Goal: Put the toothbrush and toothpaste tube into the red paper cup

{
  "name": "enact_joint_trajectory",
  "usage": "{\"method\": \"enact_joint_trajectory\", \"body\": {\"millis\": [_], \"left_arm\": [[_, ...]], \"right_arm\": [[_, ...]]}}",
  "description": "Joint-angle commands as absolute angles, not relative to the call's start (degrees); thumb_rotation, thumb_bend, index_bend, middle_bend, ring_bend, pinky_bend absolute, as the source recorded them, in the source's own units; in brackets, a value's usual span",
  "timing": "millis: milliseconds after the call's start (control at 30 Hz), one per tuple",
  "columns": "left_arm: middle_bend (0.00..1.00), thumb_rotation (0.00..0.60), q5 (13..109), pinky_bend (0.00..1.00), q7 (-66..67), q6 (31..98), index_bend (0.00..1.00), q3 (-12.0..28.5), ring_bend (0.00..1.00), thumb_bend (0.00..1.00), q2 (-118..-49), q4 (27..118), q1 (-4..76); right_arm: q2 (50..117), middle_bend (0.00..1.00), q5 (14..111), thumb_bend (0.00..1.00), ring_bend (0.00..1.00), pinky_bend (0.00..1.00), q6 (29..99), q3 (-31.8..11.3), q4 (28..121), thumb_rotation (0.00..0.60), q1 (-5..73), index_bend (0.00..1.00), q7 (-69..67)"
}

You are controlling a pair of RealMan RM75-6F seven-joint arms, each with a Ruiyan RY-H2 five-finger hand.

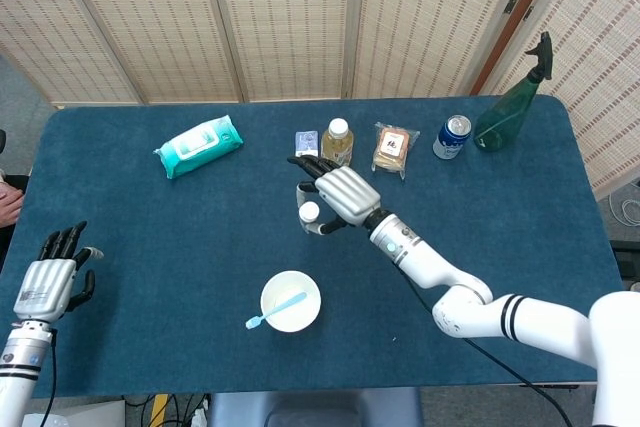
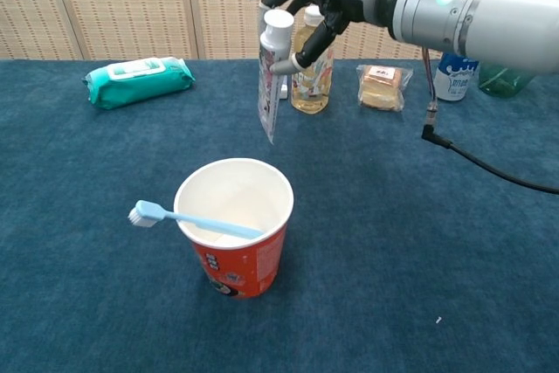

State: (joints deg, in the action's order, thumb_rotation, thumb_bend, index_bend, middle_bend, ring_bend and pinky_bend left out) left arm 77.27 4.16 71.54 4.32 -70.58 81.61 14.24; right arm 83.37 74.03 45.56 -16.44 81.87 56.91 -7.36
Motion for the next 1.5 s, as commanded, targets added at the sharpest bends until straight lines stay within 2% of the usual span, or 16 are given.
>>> {"method": "enact_joint_trajectory", "body": {"millis": [33, 400, 700, 1133, 1500], "left_arm": [[0.00, 0.600, 77.3, 0.00, 4.3, 71.5, 0.35, 4.4, 0.00, 0.60, -70.6, 81.7, 14.4], [0.00, 0.600, 77.4, 0.00, 5.9, 71.8, 0.35, 4.6, 0.00, 0.60, -70.7, 82.9, 14.8], [0.00, 0.600, 77.5, 0.00, 7.4, 72.3, 0.35, 4.5, 0.00, 0.60, -70.5, 84.2, 15.0], [0.00, 0.600, 77.1, 0.00, 8.1, 72.6, 0.35, 4.2, 0.00, 0.60, -70.3, 84.8, 14.7], [0.00, 0.600, 76.9, 0.00, 7.5, 72.6, 0.35, 3.9, 0.00, 0.60, -70.6, 84.3, 14.2]], "right_arm": [[80.0, 0.08, 74.8, 0.20, 0.00, 0.15, 46.2, -17.3, 86.5, 0.600, 56.2, 0.72, -8.7], [69.7, 0.08, 78.1, 0.20, 0.00, 0.15, 48.7, -18.2, 101.6, 0.600, 53.3, 0.72, -12.3], [64.6, 0.08, 81.1, 0.20, 0.00, 0.15, 49.4, -17.2, 107.8, 0.600, 51.5, 0.72, -16.3], [64.8, 0.08, 85.5, 0.20, 0.00, 0.15, 49.6, -13.6, 108.8, 0.600, 50.5, 0.72, -20.3], [69.1, 0.08, 86.8, 0.20, 0.00, 0.15, 47.4, -10.1, 105.0, 0.600, 51.2, 0.72, -23.5]]}}
